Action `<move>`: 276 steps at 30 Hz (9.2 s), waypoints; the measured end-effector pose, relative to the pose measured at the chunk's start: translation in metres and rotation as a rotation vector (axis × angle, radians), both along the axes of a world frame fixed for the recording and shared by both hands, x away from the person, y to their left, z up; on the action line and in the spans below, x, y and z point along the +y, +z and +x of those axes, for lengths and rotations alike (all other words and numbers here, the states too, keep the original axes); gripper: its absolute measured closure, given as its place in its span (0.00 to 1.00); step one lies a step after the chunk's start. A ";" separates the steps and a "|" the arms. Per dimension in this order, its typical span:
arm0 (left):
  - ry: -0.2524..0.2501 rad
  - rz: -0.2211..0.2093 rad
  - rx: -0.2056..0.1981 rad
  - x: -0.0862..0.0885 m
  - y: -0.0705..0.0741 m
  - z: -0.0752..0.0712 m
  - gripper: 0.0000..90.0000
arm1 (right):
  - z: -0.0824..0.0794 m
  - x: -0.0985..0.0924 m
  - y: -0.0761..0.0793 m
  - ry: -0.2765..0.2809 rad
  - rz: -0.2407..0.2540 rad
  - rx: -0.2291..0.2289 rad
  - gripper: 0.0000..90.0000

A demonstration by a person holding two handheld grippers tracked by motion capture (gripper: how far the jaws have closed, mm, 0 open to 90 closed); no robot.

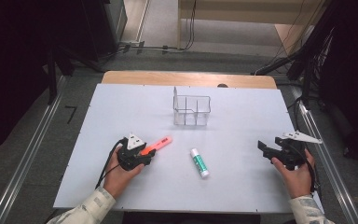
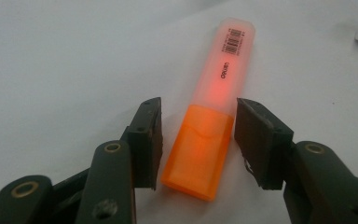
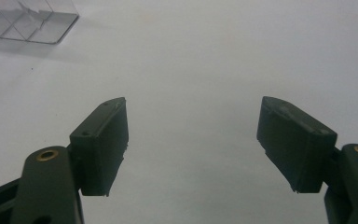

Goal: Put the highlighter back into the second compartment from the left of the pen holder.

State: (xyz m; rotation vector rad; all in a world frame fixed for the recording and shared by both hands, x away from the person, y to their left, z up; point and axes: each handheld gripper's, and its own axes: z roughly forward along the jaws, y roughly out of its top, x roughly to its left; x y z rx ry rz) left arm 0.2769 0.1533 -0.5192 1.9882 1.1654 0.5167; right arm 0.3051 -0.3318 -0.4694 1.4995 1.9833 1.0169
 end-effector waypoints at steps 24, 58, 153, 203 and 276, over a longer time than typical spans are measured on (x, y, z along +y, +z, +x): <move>-0.026 -0.004 -0.001 -0.001 0.000 -0.001 0.75 | -0.001 0.001 0.001 0.004 0.004 0.002 0.26; -0.011 -0.082 -0.063 0.003 0.022 -0.007 0.75 | 0.000 0.001 0.001 0.006 0.008 0.001 0.26; -0.057 -0.146 -0.135 -0.045 0.086 0.050 0.75 | 0.005 0.005 -0.001 0.032 0.018 0.013 0.26; -0.063 -0.129 -0.121 -0.072 0.103 0.079 0.75 | 0.004 0.006 -0.001 0.040 0.018 0.014 0.26; -0.046 -0.132 -0.112 -0.076 0.112 0.088 0.75 | 0.005 0.007 -0.002 0.046 0.023 0.023 0.26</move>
